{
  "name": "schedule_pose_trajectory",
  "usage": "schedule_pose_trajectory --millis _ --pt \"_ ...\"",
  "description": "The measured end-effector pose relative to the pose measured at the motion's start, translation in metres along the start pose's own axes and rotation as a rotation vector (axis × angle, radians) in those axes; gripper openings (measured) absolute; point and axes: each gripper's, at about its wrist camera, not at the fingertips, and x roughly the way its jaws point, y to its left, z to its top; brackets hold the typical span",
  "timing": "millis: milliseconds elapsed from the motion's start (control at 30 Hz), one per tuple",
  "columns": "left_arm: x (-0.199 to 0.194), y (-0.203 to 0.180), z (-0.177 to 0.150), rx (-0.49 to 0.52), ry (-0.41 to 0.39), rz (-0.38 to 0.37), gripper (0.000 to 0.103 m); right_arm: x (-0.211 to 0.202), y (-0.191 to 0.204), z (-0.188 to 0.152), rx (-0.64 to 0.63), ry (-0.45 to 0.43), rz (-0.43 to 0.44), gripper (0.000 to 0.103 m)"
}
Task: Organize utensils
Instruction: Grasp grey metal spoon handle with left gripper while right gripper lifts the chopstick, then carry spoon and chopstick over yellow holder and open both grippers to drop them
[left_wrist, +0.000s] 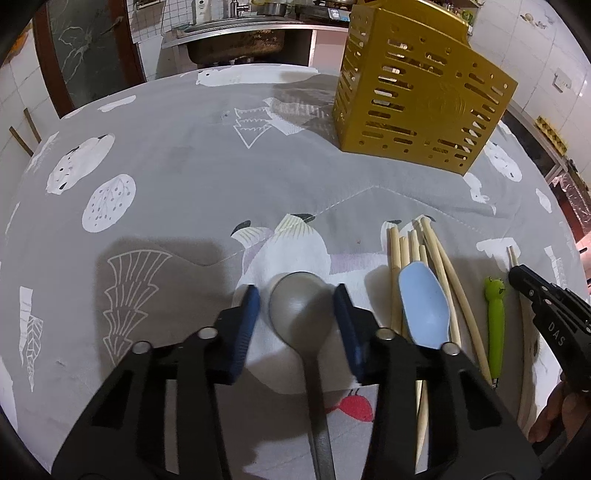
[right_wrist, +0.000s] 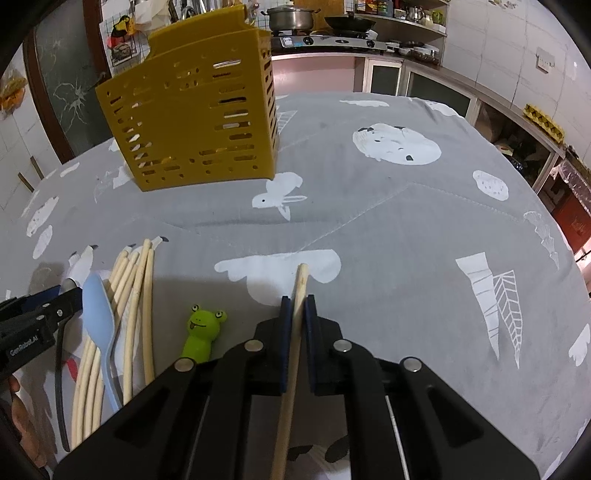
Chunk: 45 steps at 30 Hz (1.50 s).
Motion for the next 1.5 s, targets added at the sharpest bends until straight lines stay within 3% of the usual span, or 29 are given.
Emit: schedule_pose_trajectory --millis 400,800,1233,1500 --pt "-0.012 0.001 0.000 0.020 -0.048 -0.072 0.034 -0.024 -0.001 0.005 0.008 -0.096 0.042 0.006" --pt "-0.077 -0.014 0.006 0.133 -0.340 -0.054 0.034 -0.054 -0.014 0.019 0.041 -0.264 0.111 0.006" --pt "-0.112 -0.011 0.016 0.116 -0.516 -0.069 0.034 -0.086 -0.017 0.025 0.061 -0.515 0.167 0.006" --pt "-0.148 -0.009 0.052 0.102 -0.609 -0.107 0.034 -0.123 -0.011 0.075 0.050 -0.675 0.209 0.006"
